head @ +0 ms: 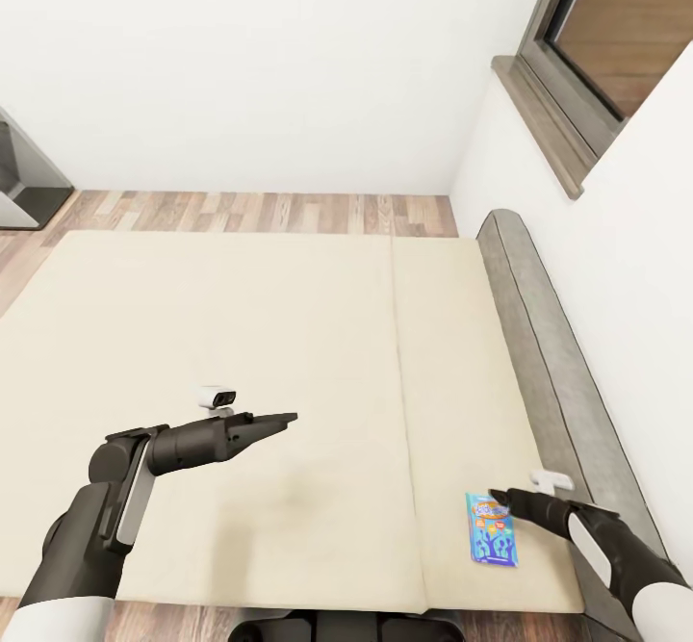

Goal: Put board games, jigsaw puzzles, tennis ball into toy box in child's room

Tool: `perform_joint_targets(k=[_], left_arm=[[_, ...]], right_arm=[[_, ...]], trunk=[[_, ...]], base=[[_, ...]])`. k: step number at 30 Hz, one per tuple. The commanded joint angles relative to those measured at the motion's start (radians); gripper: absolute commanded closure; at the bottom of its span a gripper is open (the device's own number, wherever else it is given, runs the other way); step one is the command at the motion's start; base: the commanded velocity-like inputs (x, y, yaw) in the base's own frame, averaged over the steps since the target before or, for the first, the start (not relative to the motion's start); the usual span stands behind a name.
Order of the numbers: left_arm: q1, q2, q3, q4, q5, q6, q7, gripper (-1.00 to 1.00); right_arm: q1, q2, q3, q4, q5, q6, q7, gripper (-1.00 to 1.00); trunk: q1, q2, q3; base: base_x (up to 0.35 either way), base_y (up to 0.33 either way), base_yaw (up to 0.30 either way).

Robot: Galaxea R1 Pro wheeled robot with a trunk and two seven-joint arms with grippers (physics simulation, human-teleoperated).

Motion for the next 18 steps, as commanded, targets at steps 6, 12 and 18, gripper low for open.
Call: perform_joint_targets(k=[6,12,18], left_arm=[[0.0,0.0,0.0,0.0,-0.001,0.011,-0.001,-1.0],[0.0,-0.001,-0.001,0.0,0.0,0.011,-0.001,-1.0],[0.0,-0.001,-0.002,0.0,0.0,0.011,0.0,-1.0]], right_arm=[[-0.002,-0.017,-0.003,-0.002,-0.012,0.024,0.001,-1.0],[-0.022,-0.021,-0.002,0.003,-0.008,0.072,0.003,-1.0],[-0.03,-0.022,0.001,0.007,-0.006,0.08,0.005,-1.0]], trunk=[[0.001,-0.002,-0.001],[0.001,-0.002,-0.001],[0.001,-0.002,-0.001]], base=[[0.0,0.0,0.0],[0.0,0.0,0.0],[0.0,0.0,0.0]])
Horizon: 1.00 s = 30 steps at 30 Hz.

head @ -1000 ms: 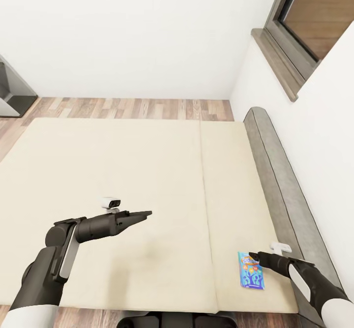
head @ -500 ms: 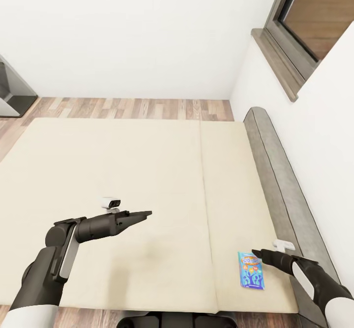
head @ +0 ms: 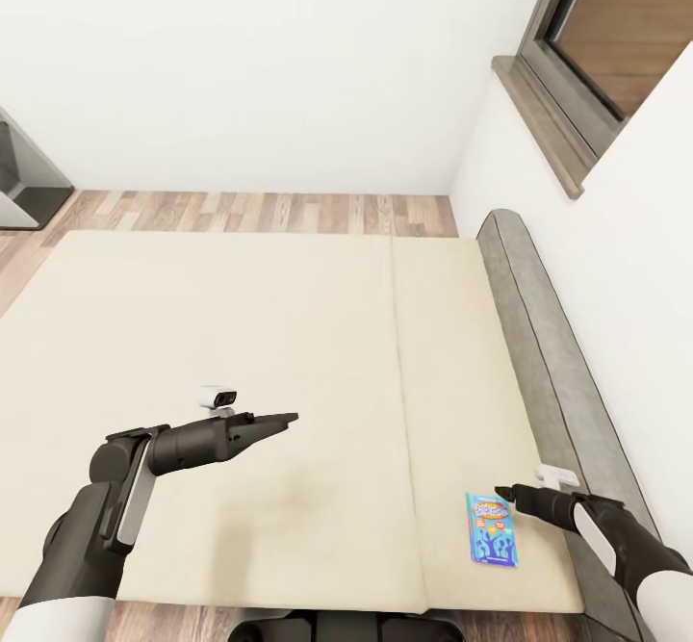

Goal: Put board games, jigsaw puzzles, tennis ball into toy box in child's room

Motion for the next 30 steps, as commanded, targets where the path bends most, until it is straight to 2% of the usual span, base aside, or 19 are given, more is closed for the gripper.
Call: perform_joint_targets(k=[1,5,10,13,30], left_arm=[[0.0,0.0,0.0,0.0,0.0,0.011,-0.003,-1.0],[0.0,0.0,0.0,0.0,0.001,0.011,-0.003,-1.0],[0.0,0.0,0.001,0.0,0.002,0.011,-0.004,-1.0],[0.0,0.0,0.001,0.0,0.001,0.011,-0.004,-1.0],[0.0,0.002,0.001,0.0,0.0,0.011,-0.005,-1.0]], right_arm=[[-0.001,0.0,0.001,-0.001,-0.006,0.007,0.002,-1.0],[-0.002,-0.001,0.005,-0.003,-0.007,0.005,0.031,-1.0],[0.0,-0.004,0.004,-0.006,-0.007,-0.009,0.122,-1.0],[0.003,-0.005,0.001,-0.006,-0.007,-0.029,0.147,-1.0],[0.006,-0.003,0.002,-0.001,-0.007,-0.042,0.152,-1.0]], trunk=[[0.001,-0.002,-0.001],[0.001,-0.002,-0.001],[0.001,-0.002,-0.001],[0.001,-0.002,-0.002],[0.001,-0.002,-0.027]], base=[[0.0,0.0,0.0],[0.0,0.0,0.0],[0.0,0.0,0.0],[0.0,0.0,0.0],[0.0,0.0,0.0]])
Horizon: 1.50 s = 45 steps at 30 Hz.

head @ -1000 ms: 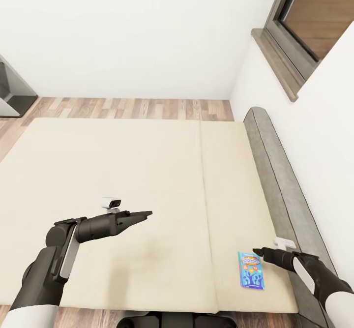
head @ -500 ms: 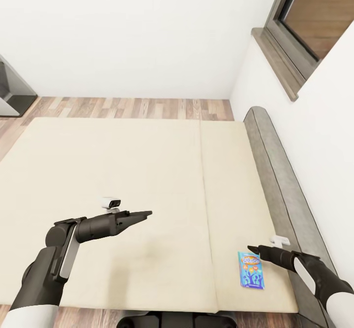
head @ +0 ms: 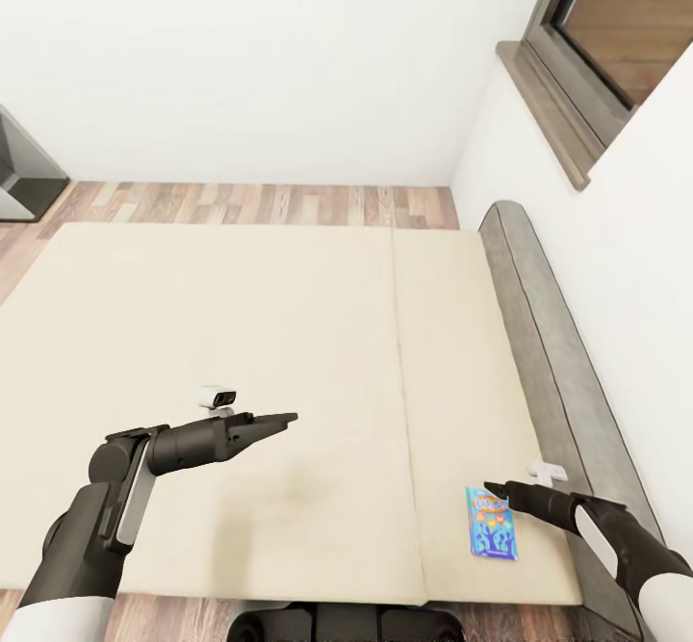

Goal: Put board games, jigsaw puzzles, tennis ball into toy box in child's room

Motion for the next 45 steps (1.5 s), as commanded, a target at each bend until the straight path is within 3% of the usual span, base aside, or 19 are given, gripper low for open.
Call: perform_joint_targets(k=[1,45], left_arm=[[0.0,0.0,0.0,0.0,0.0,0.011,-0.003,-1.0],[0.0,0.0,0.0,0.0,-0.002,0.011,-0.002,-1.0]], right_arm=[[0.0,0.0,0.001,-0.001,-0.009,0.009,-0.001,-1.0],[0.003,-0.003,0.005,0.001,-0.009,0.006,-0.004,-1.0]], trunk=[[0.0,-0.002,-0.003],[0.0,-0.002,-0.075]], base=[[0.0,0.0,0.0],[0.0,0.0,0.0]])
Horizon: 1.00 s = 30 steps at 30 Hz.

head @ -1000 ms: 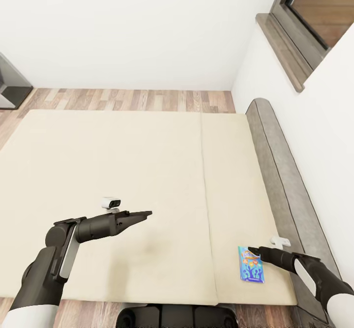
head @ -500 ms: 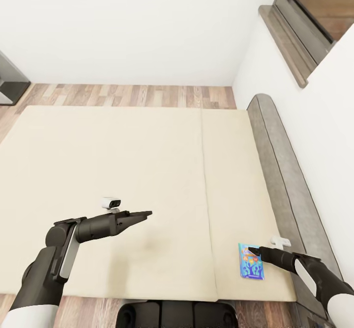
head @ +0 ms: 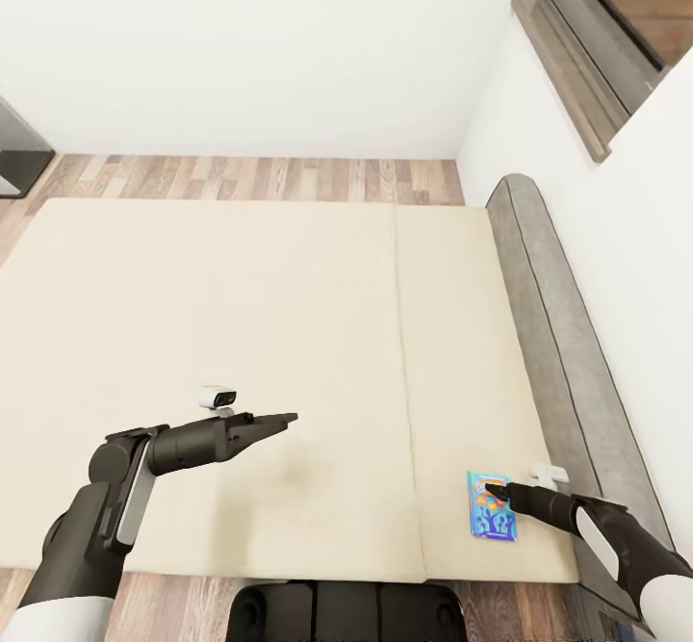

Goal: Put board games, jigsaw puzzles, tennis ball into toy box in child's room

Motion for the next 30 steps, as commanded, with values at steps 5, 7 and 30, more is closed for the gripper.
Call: perform_joint_targets(k=[5,7,30], left_arm=[[0.0,0.0,0.0,0.0,0.001,0.011,-0.004,-1.0],[0.0,0.0,0.0,0.0,0.002,0.011,-0.004,-1.0],[0.0,0.0,0.0,0.0,0.003,0.011,-0.006,-1.0]], right_arm=[[0.0,0.0,0.001,-0.002,-0.009,0.008,0.0,-1.0],[0.0,0.0,0.001,-0.003,-0.008,0.008,0.0,-1.0],[-0.001,-0.009,-0.004,-0.003,-0.009,0.008,0.012,-1.0]], trunk=[[0.0,-0.002,-0.009],[0.0,-0.002,-0.013],[0.0,-0.002,-0.051]], base=[[0.0,0.0,0.0],[0.0,0.0,0.0],[0.0,0.0,0.0]])
